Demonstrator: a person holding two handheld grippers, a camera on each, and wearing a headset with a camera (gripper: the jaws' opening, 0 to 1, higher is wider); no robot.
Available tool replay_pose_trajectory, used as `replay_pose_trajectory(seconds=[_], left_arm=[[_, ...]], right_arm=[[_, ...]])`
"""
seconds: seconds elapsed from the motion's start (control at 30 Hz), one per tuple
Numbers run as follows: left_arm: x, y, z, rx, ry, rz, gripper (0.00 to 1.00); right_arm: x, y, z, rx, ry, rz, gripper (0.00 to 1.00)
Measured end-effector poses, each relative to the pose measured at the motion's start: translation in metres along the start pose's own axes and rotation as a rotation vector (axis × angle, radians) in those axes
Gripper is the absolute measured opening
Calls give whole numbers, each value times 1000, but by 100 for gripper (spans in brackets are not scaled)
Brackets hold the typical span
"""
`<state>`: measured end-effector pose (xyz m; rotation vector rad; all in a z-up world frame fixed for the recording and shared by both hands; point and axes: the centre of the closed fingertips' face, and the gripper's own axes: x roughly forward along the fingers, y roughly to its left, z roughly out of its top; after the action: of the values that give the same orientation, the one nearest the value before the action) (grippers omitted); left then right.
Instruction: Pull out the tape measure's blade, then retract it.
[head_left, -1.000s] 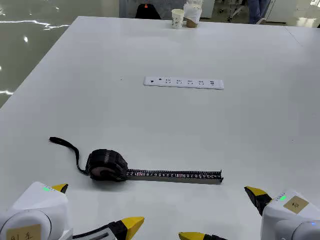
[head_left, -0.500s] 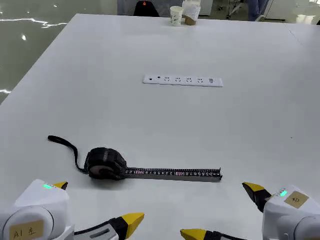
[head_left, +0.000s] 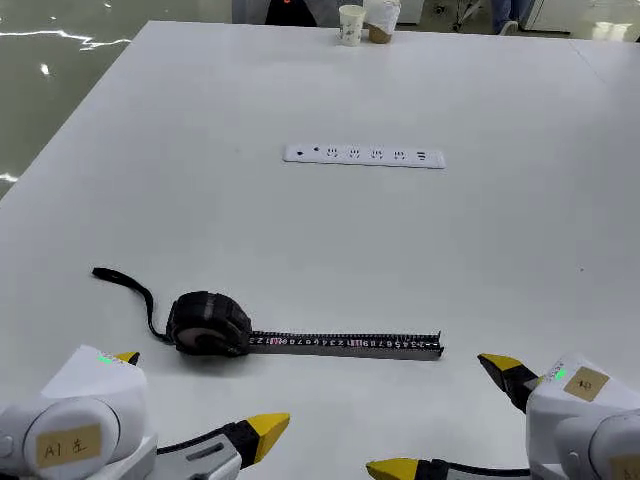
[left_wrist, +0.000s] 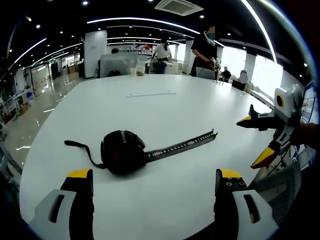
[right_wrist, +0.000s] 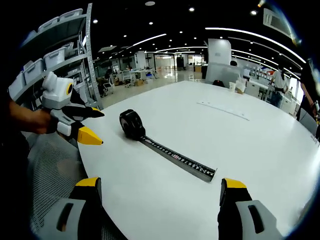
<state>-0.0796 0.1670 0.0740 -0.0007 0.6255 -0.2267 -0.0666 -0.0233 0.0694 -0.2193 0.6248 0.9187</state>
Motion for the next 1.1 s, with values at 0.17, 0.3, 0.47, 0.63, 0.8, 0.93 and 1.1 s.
replay_pose_trajectory(seconds=[0.17,0.3,0.47,0.63,0.8,0.93,1.1], left_arm=[[4,0,0,3,3,-4,99],[8,1,0,4,3,-3,99],[13,5,2,-5,-4,2,99],[18,10,5,-21,-8,10,99],[25,13,8,-22,-8,16,99],[30,17,11,-23,-13,22,99],[38,21,14,-29,-18,28,99]], right_arm=[[3,-3,-2,-31,17,28,97],[5,-7,-3,-42,28,44,96],[7,-11,-7,-81,48,70,93],[11,-17,-11,-104,71,90,87],[14,-22,-11,-148,75,106,83],[16,-28,-8,-163,64,117,79],[20,-35,-11,-193,78,137,74]])
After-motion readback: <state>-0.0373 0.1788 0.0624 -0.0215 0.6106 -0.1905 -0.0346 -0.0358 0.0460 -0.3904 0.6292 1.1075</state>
